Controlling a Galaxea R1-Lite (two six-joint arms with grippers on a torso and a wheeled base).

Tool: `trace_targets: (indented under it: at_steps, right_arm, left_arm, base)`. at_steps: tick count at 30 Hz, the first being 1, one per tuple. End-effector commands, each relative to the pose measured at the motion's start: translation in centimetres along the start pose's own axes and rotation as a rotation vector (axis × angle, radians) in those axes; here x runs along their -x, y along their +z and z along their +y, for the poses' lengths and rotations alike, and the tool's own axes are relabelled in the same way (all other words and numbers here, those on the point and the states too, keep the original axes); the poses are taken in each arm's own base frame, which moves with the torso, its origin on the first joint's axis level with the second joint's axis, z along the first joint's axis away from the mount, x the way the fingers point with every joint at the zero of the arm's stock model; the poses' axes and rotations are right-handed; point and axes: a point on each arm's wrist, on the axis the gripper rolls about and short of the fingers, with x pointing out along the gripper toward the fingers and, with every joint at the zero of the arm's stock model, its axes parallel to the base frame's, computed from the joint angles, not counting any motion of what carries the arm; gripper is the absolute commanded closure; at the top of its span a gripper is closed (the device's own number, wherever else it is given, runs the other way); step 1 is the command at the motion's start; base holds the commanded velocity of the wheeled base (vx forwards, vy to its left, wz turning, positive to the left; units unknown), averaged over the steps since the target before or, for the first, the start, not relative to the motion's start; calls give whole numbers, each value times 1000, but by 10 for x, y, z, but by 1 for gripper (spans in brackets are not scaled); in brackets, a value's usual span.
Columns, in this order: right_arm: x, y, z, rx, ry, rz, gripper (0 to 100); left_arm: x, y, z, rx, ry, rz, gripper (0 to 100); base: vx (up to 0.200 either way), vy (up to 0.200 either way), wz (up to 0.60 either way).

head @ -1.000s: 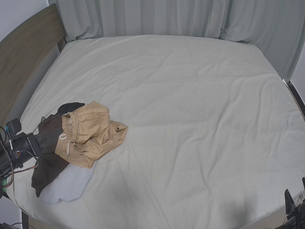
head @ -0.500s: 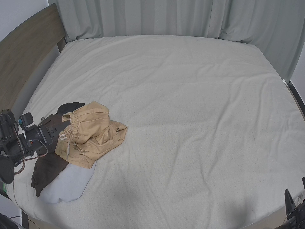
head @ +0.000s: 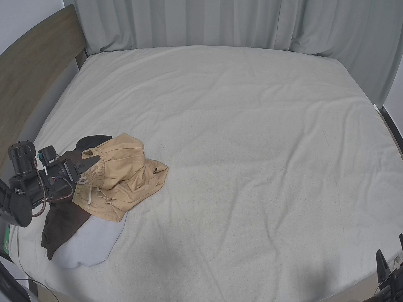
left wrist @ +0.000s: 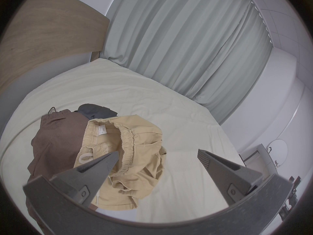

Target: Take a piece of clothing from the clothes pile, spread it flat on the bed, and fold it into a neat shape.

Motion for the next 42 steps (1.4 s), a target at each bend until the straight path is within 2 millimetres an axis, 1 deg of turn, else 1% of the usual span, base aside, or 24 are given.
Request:
trace_targets:
  at_steps: [1, 8, 16, 21, 29, 32, 36, 38, 42]
  right_arm:
    - [0, -5, 0, 0, 0, 1, 0]
    - [0, -5, 0, -2, 0, 1, 0]
    - [0, -5, 0, -3, 0, 1, 0]
    - [0, -5, 0, -5, 2, 1, 0]
    - [0, -5, 0, -5, 2, 1, 0]
    - [0, -5, 0, -5, 0, 1, 0]
    - [0, -5, 0, -5, -1, 1, 0]
    - [0, -5, 0, -6, 0, 1, 0]
    - [0, -5, 0, -6, 2, 3, 0]
  left_arm:
    - [-14, -4, 10, 14, 8, 22, 0]
    - [-27, -7, 17, 18, 8, 31, 0]
    - [-46, -7, 28, 9, 4, 16, 0]
    - [-57, -12, 36, 15, 0, 21, 0]
    - [-69, -11, 38, 8, -15, 11, 0]
    - [-73, -12, 35, 5, -28, 15, 0]
    - [-80, -18, 29, 7, -46, 36, 0]
    - [-83, -17, 28, 3, -49, 32, 0]
    - [-88, -17, 30, 3, -49, 29, 0]
  base:
    - [0, 0, 0]
    - [0, 0, 0]
    - [0, 0, 0]
    - [0, 0, 0]
    - [0, 0, 0]
    - [0, 0, 0]
    - [0, 0, 0]
    - [0, 0, 0]
    - [0, 0, 0]
